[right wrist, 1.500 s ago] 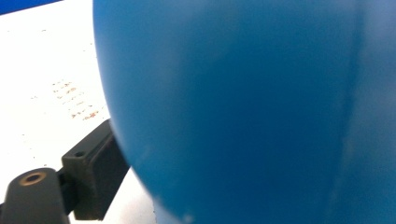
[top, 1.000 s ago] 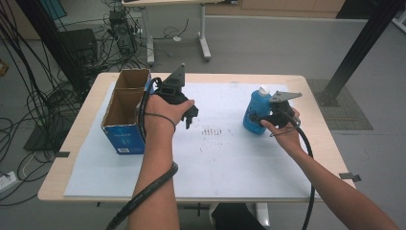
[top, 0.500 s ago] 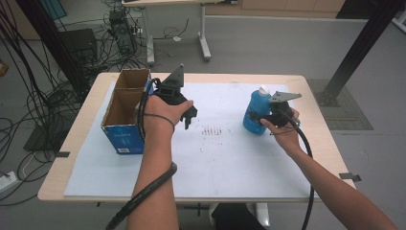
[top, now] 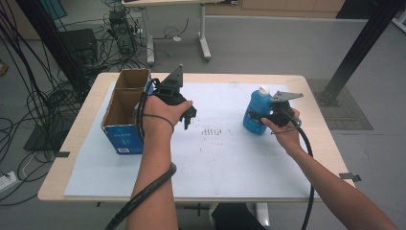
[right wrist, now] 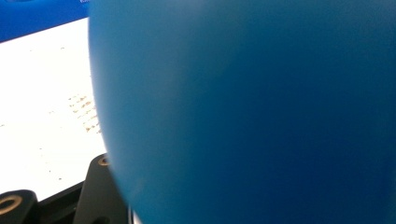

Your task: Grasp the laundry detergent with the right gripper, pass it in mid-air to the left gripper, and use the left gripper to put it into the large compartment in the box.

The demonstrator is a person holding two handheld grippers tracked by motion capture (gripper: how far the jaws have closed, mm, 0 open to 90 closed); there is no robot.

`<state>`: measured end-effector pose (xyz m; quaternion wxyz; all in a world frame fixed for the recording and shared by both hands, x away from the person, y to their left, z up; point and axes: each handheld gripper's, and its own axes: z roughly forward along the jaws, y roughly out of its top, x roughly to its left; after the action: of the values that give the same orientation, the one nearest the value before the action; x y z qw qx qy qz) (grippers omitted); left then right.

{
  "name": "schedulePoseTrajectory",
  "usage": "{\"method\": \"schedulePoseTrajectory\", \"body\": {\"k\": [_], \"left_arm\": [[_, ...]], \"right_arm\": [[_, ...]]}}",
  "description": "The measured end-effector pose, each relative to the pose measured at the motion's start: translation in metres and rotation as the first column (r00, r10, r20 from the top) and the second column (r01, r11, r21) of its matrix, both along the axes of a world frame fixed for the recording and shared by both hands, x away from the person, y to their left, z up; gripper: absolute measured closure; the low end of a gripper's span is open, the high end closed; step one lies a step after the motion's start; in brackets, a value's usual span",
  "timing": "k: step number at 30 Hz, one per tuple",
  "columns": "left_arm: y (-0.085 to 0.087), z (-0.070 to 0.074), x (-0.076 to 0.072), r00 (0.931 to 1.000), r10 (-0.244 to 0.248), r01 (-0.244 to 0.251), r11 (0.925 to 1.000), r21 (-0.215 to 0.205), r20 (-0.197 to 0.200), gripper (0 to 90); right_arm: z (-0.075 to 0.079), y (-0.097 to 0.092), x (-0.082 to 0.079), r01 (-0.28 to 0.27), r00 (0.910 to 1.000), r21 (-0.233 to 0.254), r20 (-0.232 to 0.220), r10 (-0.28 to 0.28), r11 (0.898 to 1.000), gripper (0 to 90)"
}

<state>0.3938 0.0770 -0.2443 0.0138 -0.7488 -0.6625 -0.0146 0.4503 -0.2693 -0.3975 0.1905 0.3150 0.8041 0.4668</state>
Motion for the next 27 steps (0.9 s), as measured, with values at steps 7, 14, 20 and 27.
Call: {"method": "schedulePoseTrajectory", "body": {"k": [7, 14, 20, 27], "left_arm": [[-0.0003, 0.0005, -0.0002, 1.0000, -0.003, 0.003, 1.0000, 0.003, 0.002, 6.4], [0.0000, 0.0008, -0.0007, 1.0000, 0.000, 0.000, 1.0000, 0.001, 0.006, 6.4], [0.0008, 0.0012, -0.0011, 1.0000, -0.001, 0.001, 1.0000, 0.003, 0.004, 6.4], [-0.0003, 0.0028, -0.0014, 1.0000, -0.001, 0.001, 1.0000, 0.002, 0.008, 6.4]], "right_arm": [[-0.0002, -0.0003, 0.0001, 0.000, 1.0000, 0.006, -0.004, 0.000, 1.000, 41.1], [-0.0006, -0.0006, 0.0001, 0.002, 1.0000, 0.014, -0.007, -0.002, 1.000, 41.4], [-0.0008, -0.0006, 0.0000, 0.004, 1.0000, 0.016, -0.007, -0.004, 1.000, 41.6], [-0.0010, -0.0013, 0.0007, 0.000, 1.0000, 0.021, -0.009, 0.001, 1.000, 41.9]]}}
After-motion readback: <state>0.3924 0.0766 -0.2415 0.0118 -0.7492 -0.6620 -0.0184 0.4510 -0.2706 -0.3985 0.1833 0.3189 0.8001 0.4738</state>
